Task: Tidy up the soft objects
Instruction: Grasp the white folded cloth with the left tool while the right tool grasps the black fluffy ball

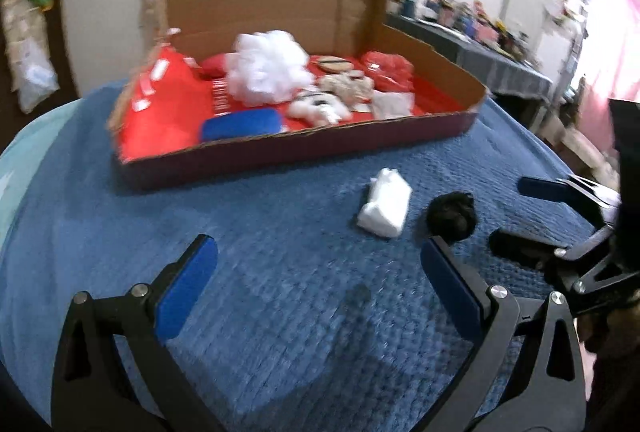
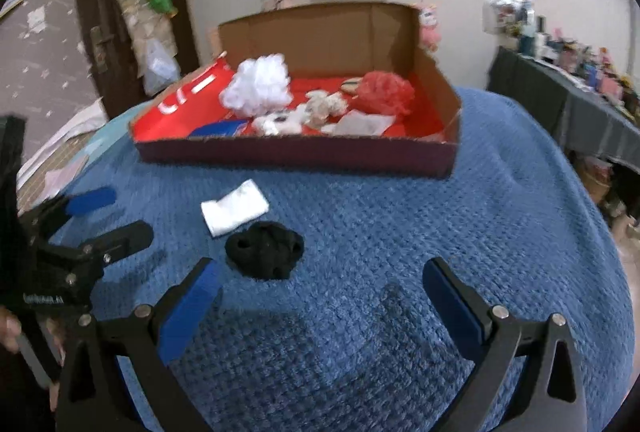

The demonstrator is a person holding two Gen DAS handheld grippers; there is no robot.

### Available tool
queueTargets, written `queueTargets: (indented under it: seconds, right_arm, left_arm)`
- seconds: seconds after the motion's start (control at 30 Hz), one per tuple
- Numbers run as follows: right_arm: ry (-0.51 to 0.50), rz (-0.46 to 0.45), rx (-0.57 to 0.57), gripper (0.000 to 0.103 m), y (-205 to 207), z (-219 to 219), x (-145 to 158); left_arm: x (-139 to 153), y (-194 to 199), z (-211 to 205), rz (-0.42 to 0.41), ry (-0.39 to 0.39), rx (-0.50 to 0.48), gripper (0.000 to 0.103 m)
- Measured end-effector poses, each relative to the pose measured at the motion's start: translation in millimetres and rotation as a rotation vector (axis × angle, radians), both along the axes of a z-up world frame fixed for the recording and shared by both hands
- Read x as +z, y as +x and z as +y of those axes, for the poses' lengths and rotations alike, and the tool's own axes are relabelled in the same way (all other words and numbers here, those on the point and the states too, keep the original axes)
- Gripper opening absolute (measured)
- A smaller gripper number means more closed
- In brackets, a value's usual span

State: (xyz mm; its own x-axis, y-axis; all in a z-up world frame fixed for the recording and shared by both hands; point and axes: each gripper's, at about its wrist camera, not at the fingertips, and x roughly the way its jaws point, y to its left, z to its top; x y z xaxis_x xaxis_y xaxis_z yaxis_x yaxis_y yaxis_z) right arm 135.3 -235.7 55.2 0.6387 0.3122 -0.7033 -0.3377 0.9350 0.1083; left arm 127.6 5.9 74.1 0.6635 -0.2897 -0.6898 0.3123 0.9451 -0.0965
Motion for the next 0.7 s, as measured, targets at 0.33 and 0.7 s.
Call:
queueTargets:
  seconds: [0.33,0.7]
  right_arm:
    - [0.004,0.092,0.180,0.101,26,10,-6]
    - [0.032,0.132,0.269,0.061,42,27,-17]
  left_arm:
    - [-5,49,-37,0.097,0.057,-0.199,0.076]
    - [-22,67,-58,0.156,0.077,-0.257,0.044]
